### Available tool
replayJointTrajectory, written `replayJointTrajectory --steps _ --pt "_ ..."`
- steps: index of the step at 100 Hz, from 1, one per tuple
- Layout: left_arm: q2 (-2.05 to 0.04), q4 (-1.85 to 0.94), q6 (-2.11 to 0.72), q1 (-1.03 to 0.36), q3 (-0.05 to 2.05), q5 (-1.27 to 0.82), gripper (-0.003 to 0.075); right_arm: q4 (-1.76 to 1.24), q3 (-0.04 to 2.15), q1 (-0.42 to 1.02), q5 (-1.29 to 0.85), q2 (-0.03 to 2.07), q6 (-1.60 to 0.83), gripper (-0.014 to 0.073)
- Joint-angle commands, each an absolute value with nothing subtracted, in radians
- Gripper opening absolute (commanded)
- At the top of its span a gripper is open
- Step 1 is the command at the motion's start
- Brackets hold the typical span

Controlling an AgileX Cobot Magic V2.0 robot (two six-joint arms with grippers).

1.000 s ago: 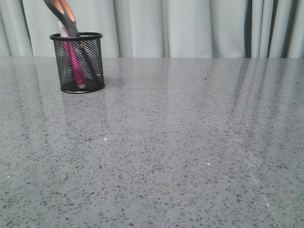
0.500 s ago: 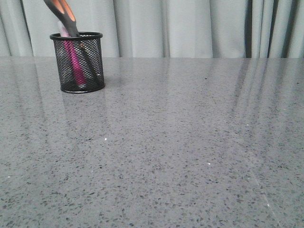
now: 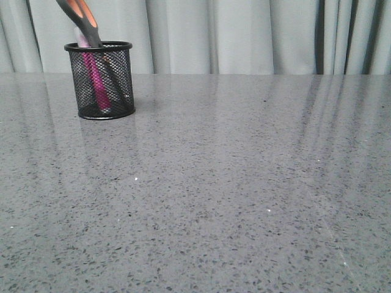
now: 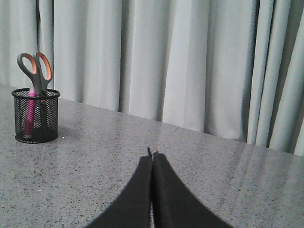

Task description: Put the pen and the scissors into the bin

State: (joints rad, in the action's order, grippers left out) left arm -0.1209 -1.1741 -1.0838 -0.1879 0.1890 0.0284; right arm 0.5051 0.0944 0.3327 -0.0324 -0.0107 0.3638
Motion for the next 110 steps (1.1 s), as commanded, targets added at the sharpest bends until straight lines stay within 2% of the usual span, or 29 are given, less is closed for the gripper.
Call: replayJointTrajectory --steps 1,9,19,26,61,110 --pt "-0.129 -1.056 -1.061 -0.197 0.216 0.051 -0.0022 0.511 0.120 0.326 0.032 -0.014 0.359 -0.0068" --pt "-0.129 -0.790 -0.843 -0.197 0.211 0.053 -0.0022 0.511 0.120 0.326 0.032 -0.014 0.359 -0.0068" --pt "-0.129 -0.284 -0.344 -0.183 0.186 0.055 -0.0022 0.511 0.120 0.326 0.032 -0.014 0.359 -0.0068" --pt "-0.129 -0.137 -0.145 -0.161 0.153 0.053 -0.0022 0.511 0.120 0.326 0.032 -0.014 0.359 -0.0068" --pt "0.021 -0.097 -0.035 -0.133 -0.025 0.035 -0.0022 0.511 0.120 0.326 0.032 -0.014 0.359 -0.0068" --pt "0.030 -0.075 -0.015 -0.131 -0.025 -0.019 -0.0022 0.511 0.120 0.326 0.032 -0.014 0.359 -0.0068"
